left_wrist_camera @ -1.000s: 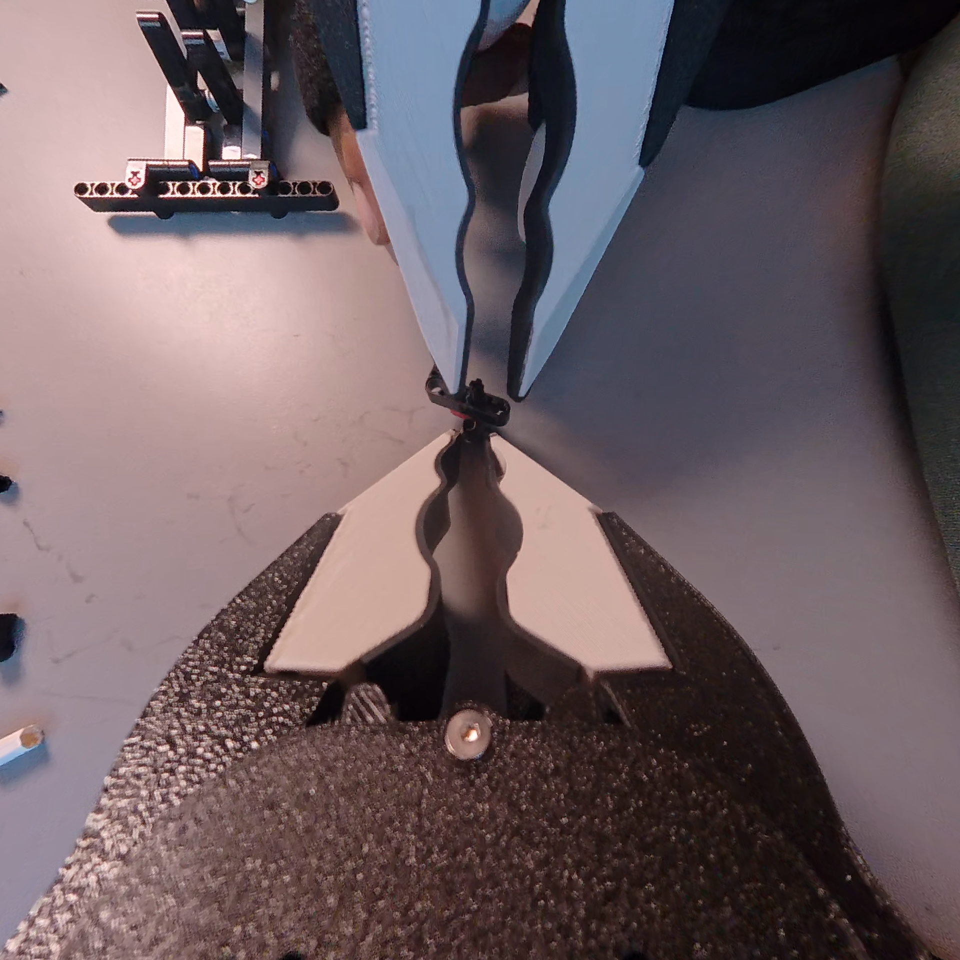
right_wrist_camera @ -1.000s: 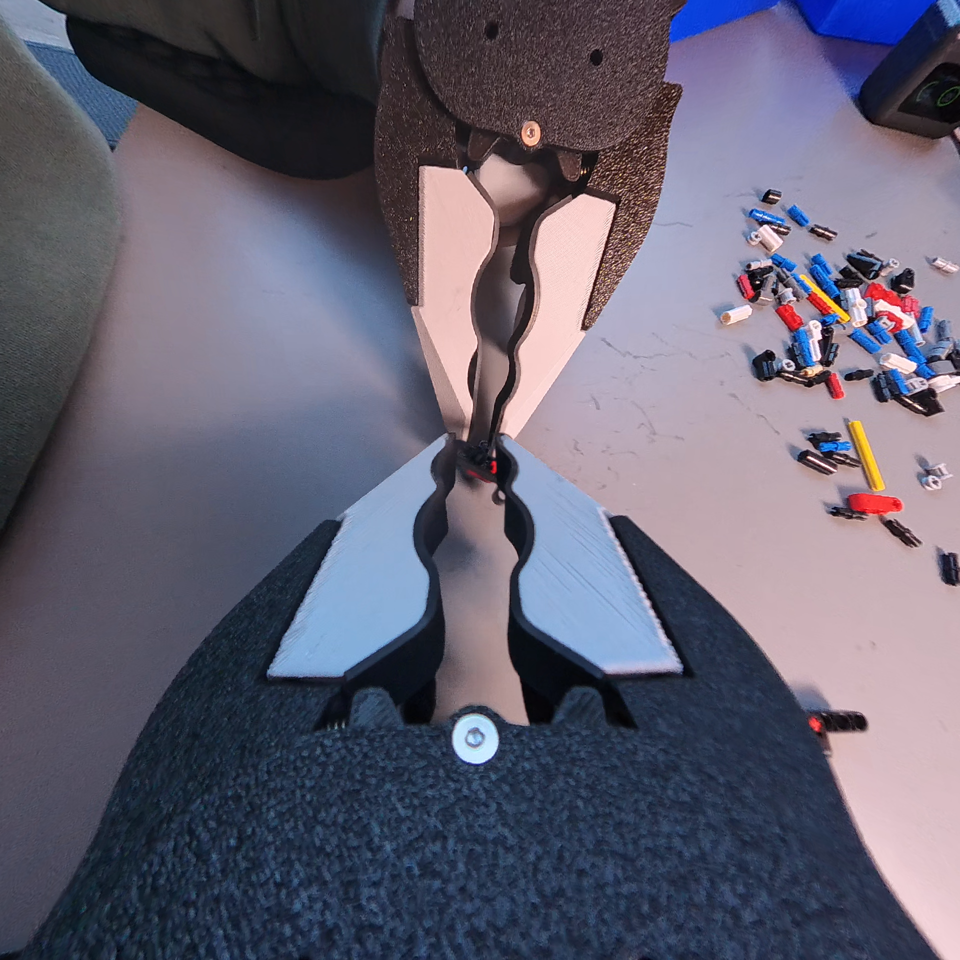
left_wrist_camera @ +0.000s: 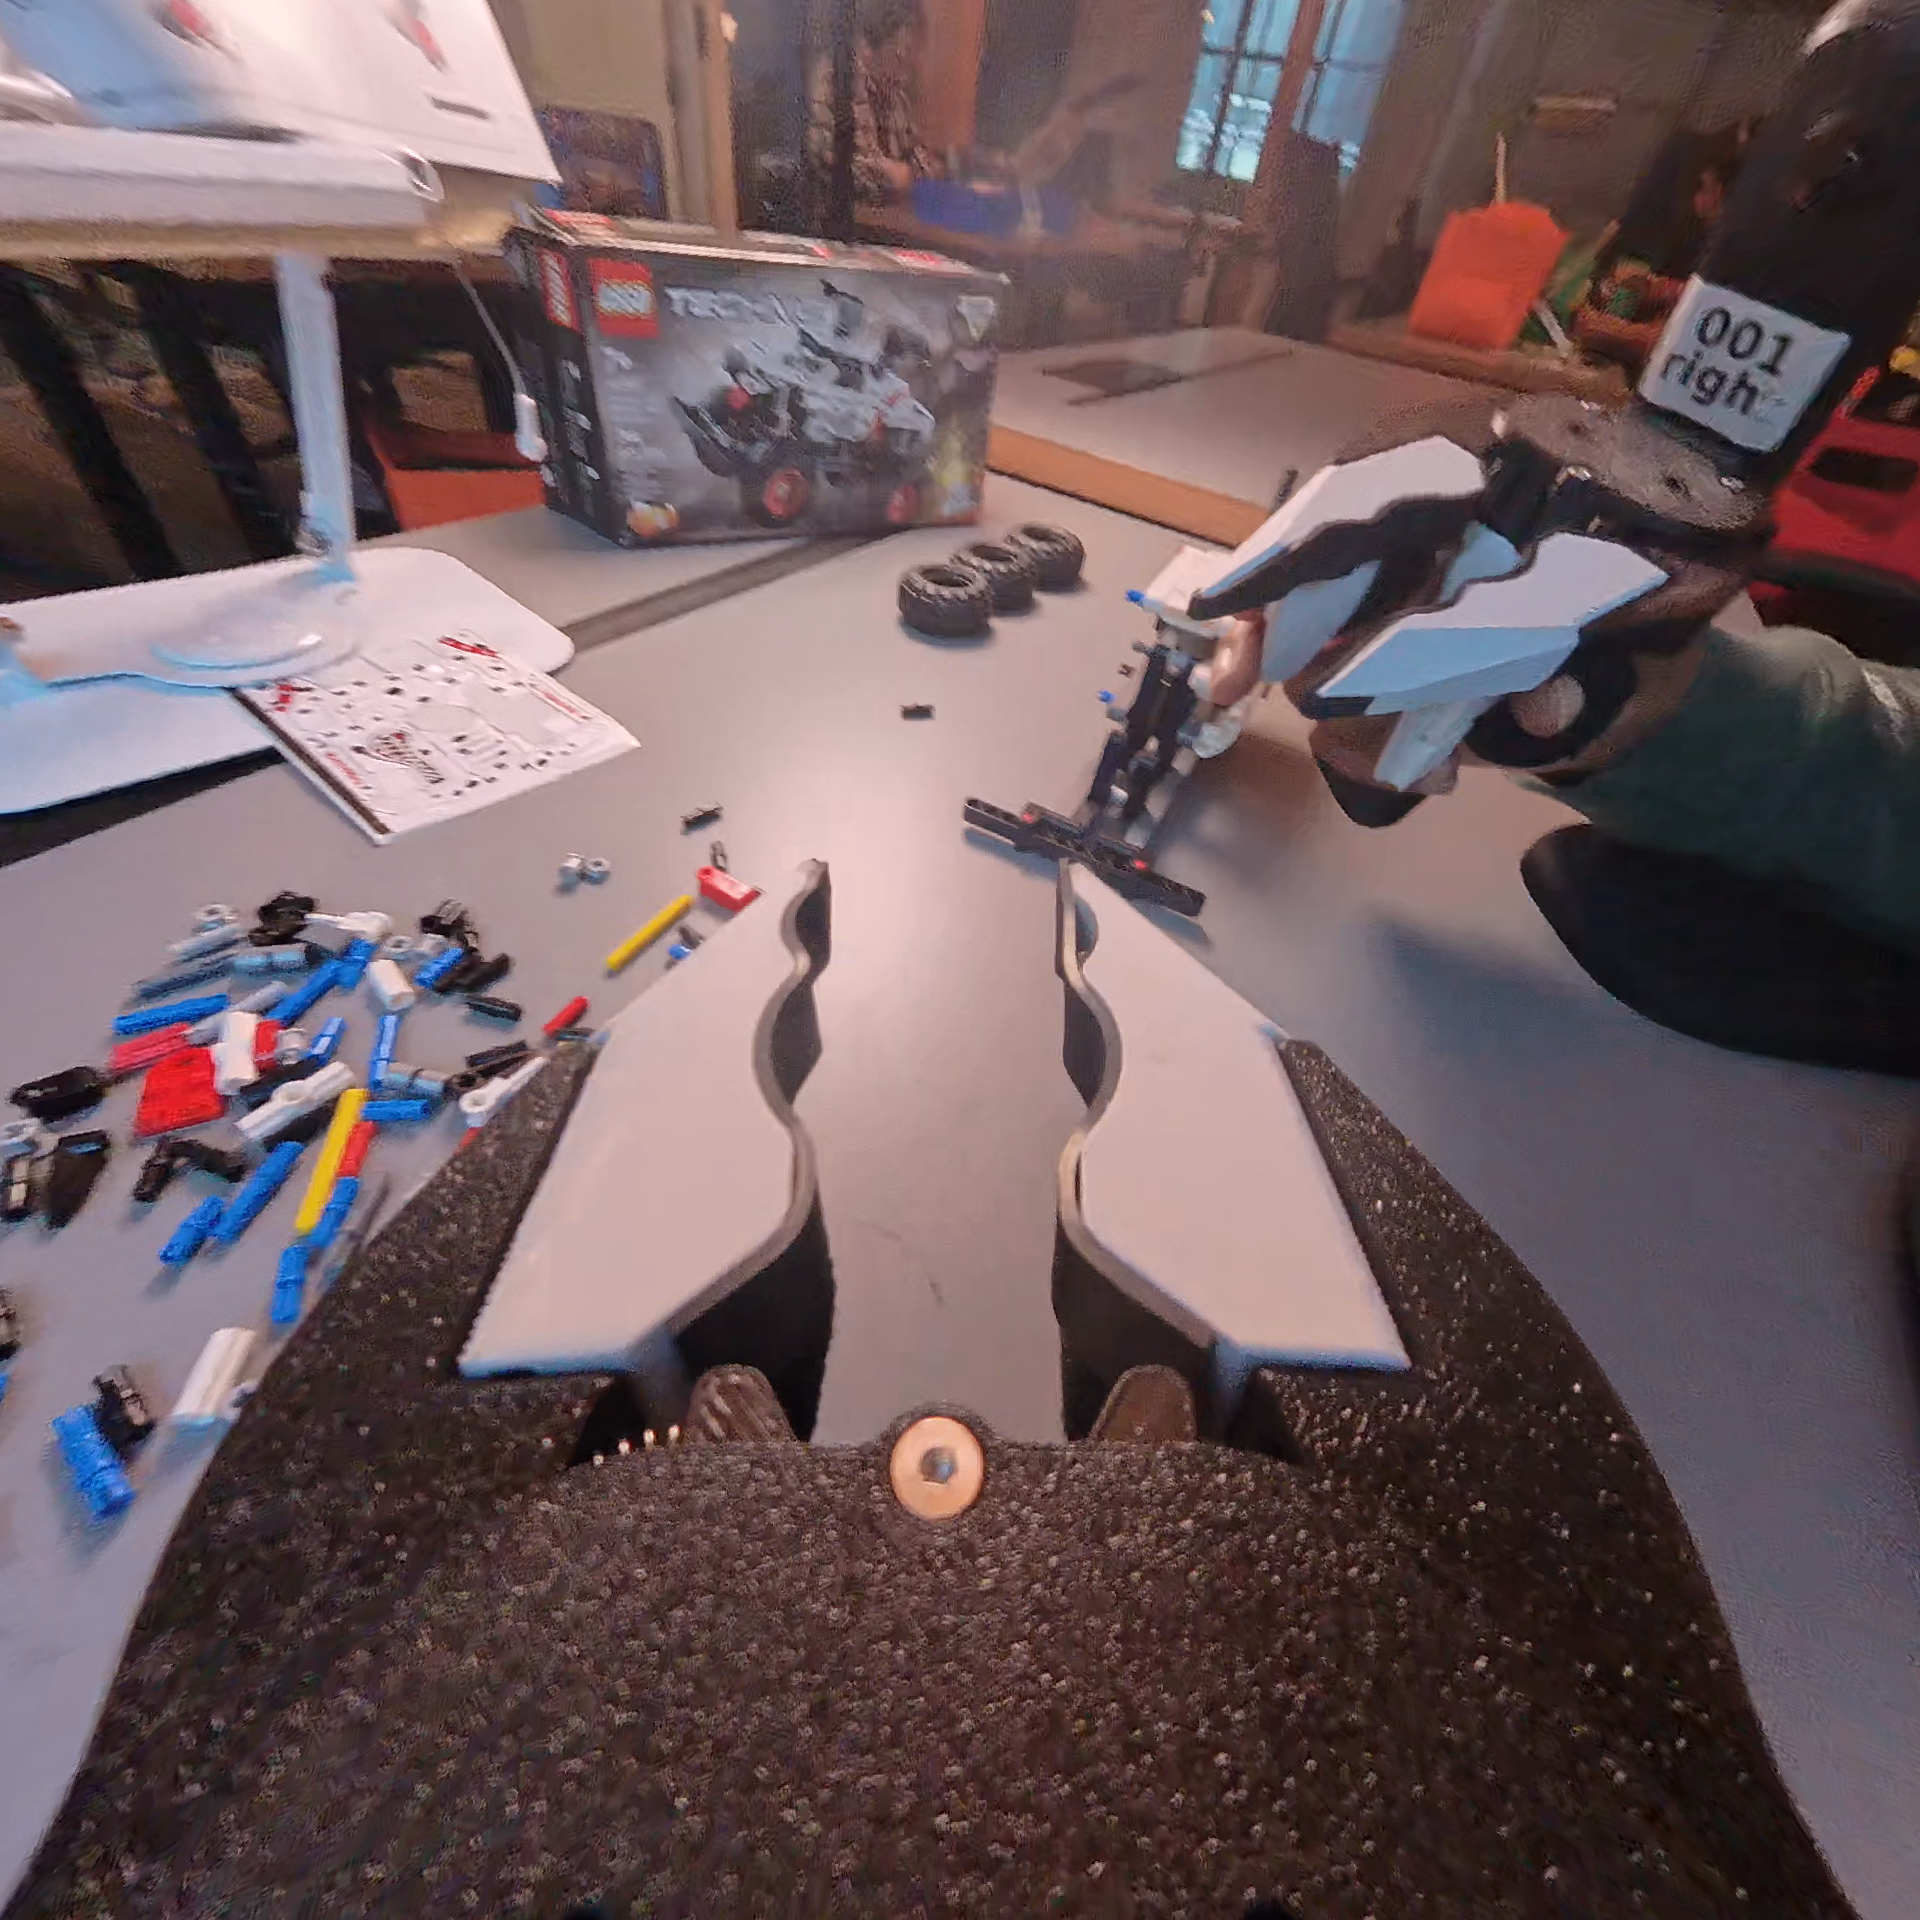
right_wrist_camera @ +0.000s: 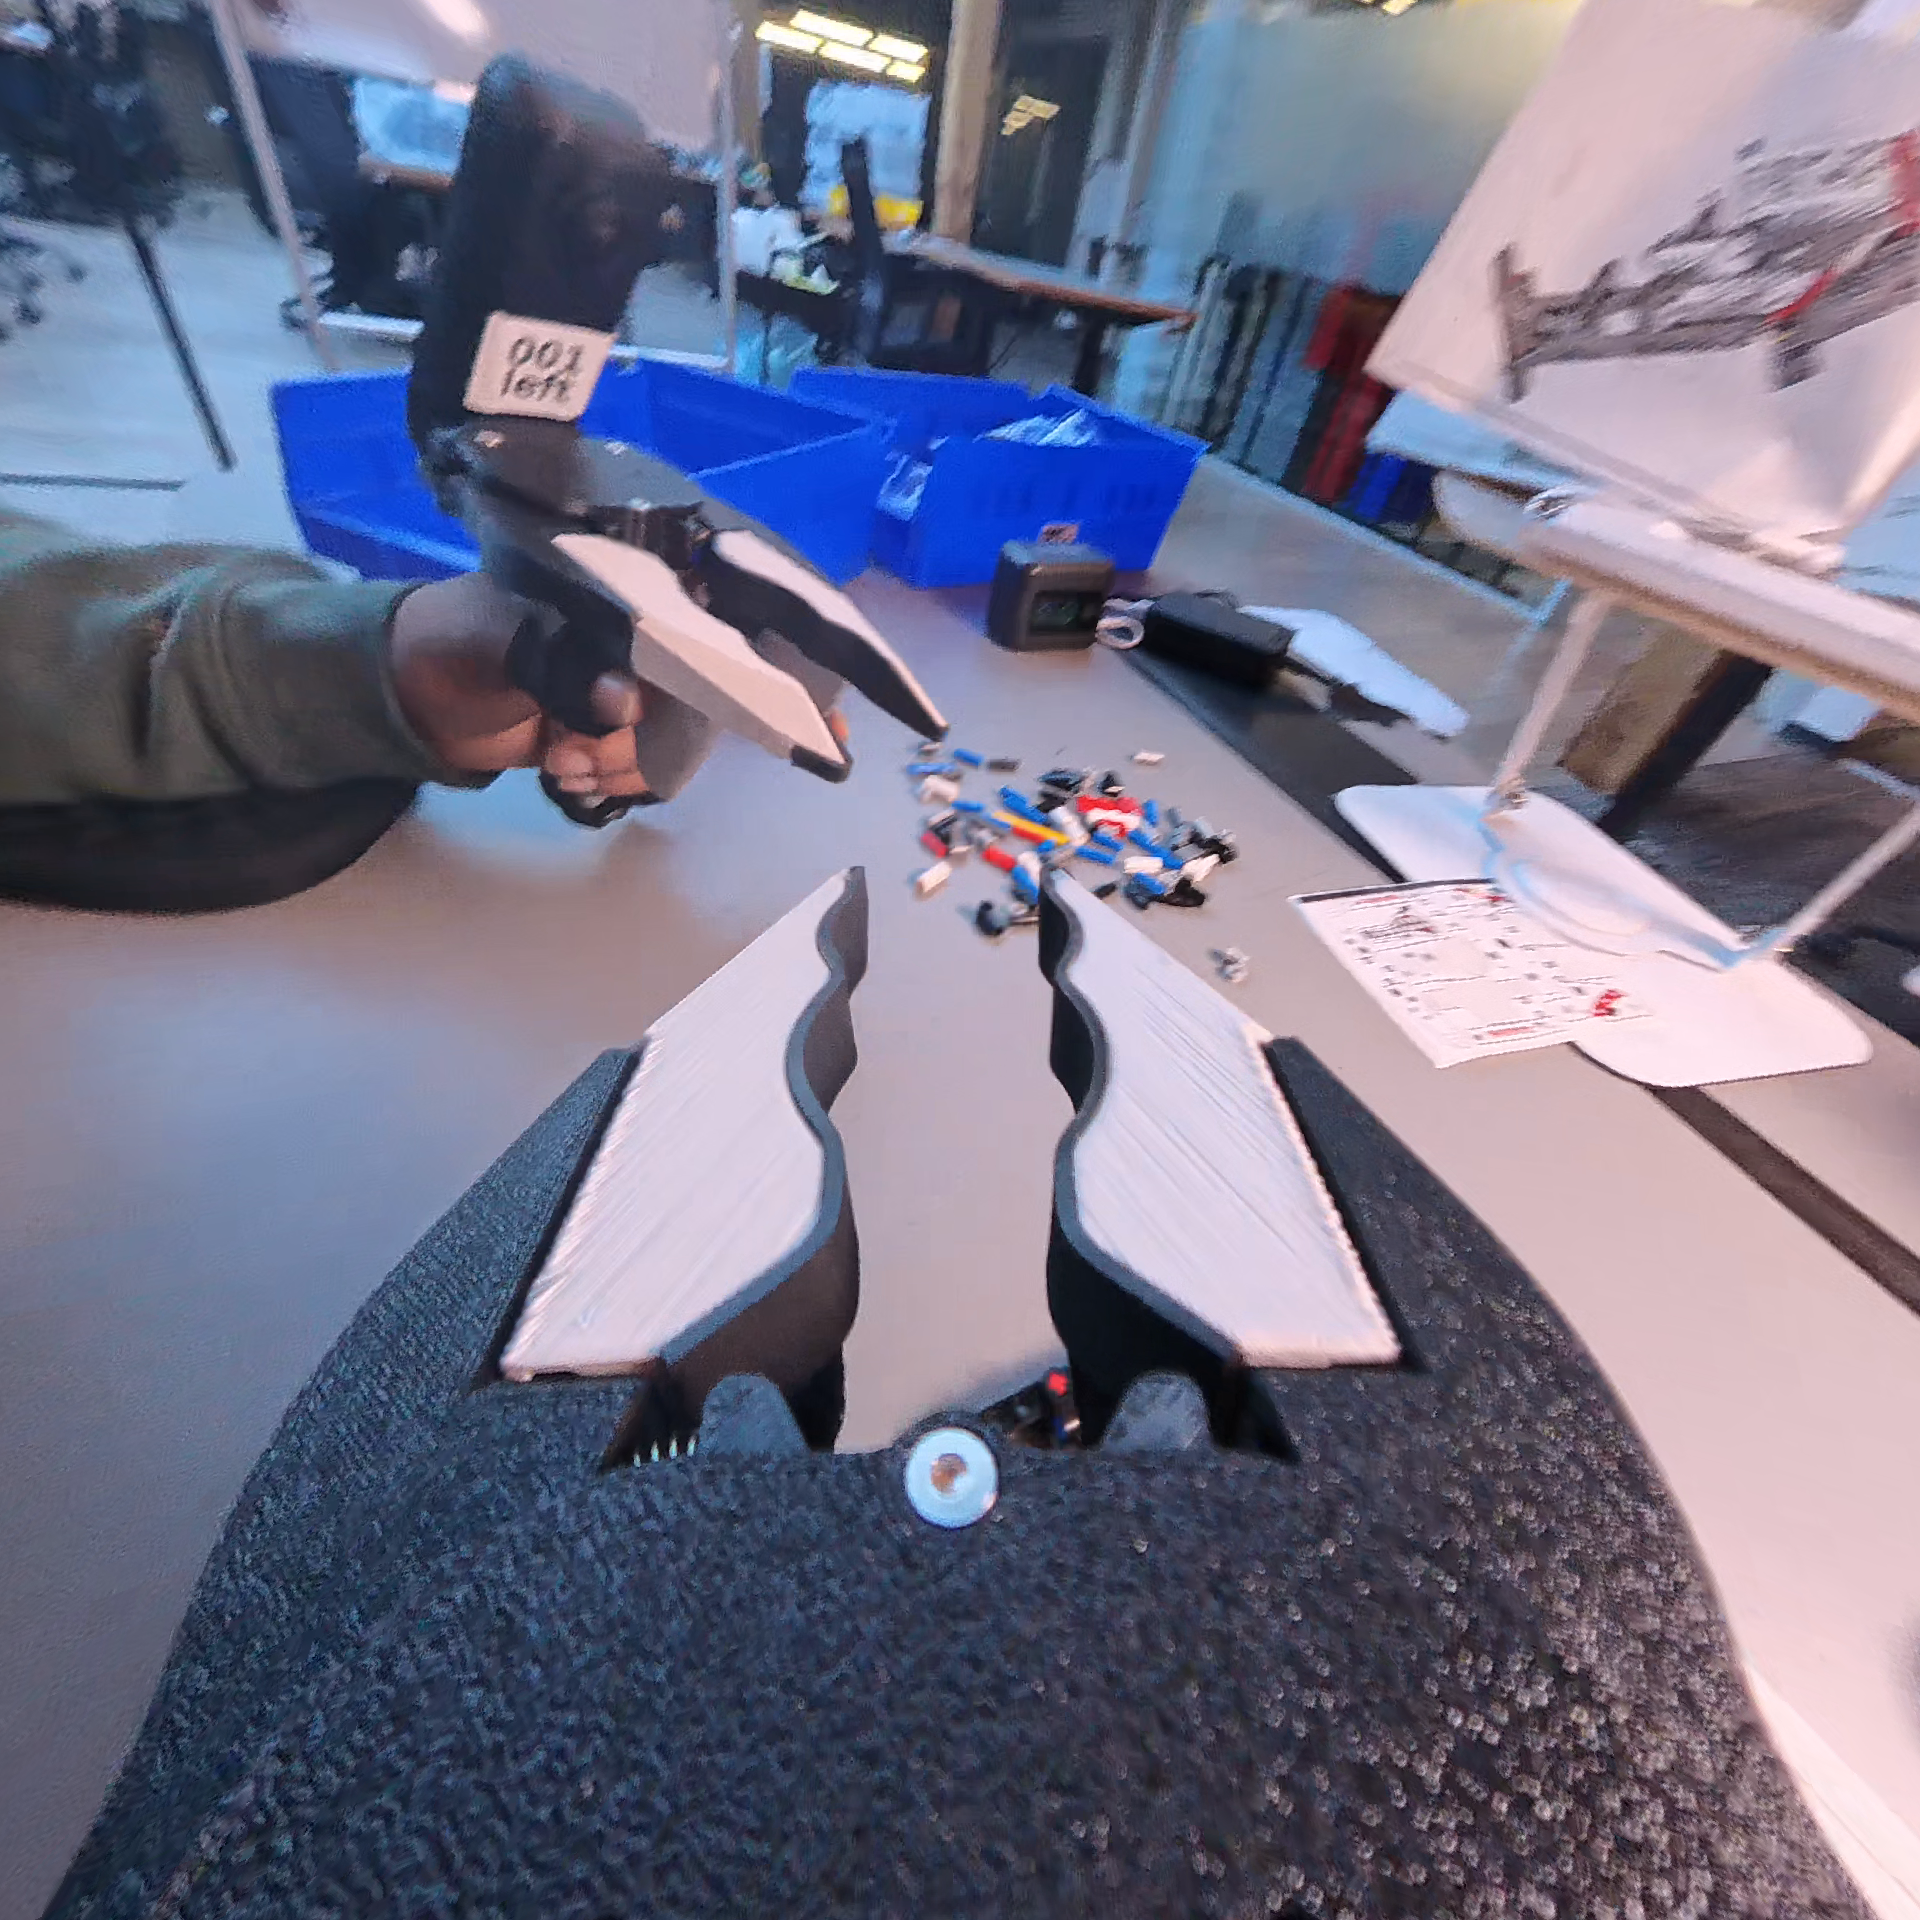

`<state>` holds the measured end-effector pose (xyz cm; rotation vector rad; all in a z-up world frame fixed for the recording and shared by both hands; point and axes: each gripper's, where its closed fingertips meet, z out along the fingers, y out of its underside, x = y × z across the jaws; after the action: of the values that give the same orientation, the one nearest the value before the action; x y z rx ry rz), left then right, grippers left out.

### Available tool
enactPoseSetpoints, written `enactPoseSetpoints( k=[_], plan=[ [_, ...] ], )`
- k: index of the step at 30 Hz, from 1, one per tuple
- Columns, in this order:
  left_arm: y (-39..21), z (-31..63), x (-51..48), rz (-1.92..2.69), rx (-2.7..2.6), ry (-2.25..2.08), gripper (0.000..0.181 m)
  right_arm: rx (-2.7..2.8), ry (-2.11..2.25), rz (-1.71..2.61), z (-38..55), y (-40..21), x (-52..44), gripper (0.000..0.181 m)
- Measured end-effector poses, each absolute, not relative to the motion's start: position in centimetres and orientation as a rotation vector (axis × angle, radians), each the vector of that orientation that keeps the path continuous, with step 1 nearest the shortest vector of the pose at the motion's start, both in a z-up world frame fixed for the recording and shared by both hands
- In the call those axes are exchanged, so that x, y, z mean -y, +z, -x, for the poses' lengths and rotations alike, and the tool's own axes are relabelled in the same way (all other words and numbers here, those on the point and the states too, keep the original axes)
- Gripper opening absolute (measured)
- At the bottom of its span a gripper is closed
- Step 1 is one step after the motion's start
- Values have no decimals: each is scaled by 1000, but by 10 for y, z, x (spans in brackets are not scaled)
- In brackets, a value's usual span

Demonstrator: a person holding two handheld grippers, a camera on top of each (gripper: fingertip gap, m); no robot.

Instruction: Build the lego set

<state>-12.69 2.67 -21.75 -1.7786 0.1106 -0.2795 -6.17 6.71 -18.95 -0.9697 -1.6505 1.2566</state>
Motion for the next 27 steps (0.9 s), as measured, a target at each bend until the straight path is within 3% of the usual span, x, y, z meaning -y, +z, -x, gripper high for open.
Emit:
enactPoseSetpoints(
  k=[12, 27],
  plan=[
    [-188, 181, -14, 1592, 118, -76, 61, 1225, 1125, 1065, 60, -153, -130, 42],
    [-223, 248, -10, 1769, 327, 176, 46, 1184, 1061, 1101, 58, -156, -147, 39]
  ],
)
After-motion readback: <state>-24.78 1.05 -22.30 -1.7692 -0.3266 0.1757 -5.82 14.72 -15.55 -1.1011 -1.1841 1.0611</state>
